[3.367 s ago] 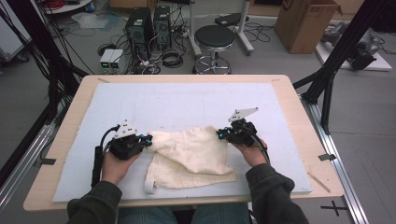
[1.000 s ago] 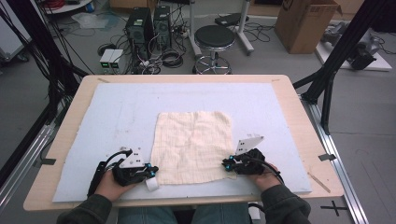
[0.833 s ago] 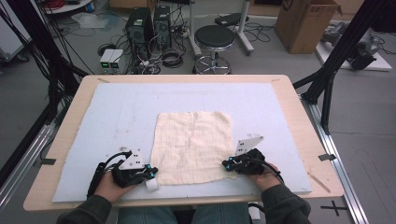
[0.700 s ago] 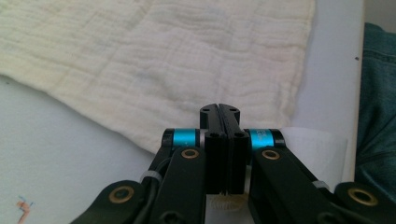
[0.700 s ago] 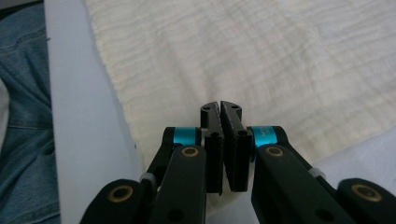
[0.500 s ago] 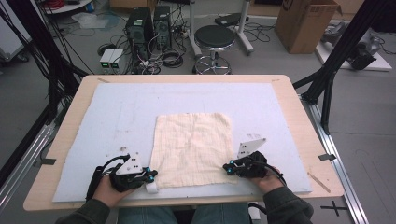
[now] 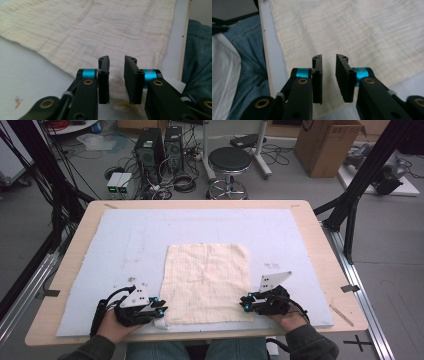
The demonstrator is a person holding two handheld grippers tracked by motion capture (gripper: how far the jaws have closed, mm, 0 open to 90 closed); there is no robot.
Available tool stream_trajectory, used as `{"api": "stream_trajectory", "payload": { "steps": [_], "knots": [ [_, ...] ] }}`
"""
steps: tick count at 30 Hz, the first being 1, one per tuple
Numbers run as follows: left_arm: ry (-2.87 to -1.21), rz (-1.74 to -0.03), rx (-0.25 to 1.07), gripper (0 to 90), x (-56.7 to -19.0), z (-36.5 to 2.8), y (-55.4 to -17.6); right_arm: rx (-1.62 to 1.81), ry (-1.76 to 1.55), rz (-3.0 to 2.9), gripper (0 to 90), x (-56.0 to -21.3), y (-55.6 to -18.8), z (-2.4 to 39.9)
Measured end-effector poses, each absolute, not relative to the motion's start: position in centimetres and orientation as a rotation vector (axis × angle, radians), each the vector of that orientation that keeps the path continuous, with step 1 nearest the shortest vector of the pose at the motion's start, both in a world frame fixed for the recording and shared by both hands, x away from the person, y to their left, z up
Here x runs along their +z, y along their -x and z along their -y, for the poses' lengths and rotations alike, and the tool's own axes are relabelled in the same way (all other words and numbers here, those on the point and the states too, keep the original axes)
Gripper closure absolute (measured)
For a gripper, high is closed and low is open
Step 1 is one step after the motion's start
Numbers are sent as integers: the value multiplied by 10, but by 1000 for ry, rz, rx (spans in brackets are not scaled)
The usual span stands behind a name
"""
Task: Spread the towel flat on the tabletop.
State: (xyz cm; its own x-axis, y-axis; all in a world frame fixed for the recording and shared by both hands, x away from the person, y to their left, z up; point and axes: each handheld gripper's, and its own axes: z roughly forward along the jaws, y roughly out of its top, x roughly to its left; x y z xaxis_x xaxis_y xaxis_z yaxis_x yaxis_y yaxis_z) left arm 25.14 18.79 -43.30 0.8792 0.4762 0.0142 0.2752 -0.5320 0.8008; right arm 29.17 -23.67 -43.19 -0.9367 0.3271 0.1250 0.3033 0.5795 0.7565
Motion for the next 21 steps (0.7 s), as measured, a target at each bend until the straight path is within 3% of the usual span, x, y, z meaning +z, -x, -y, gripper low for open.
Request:
{"api": "stream_trajectory", "payload": {
  "steps": [21],
  "knots": [
    [-2020, -622, 332, 635, -423, -195, -267, 1455, -701, -2567, 473, -423, -308, 241]
  ]
}}
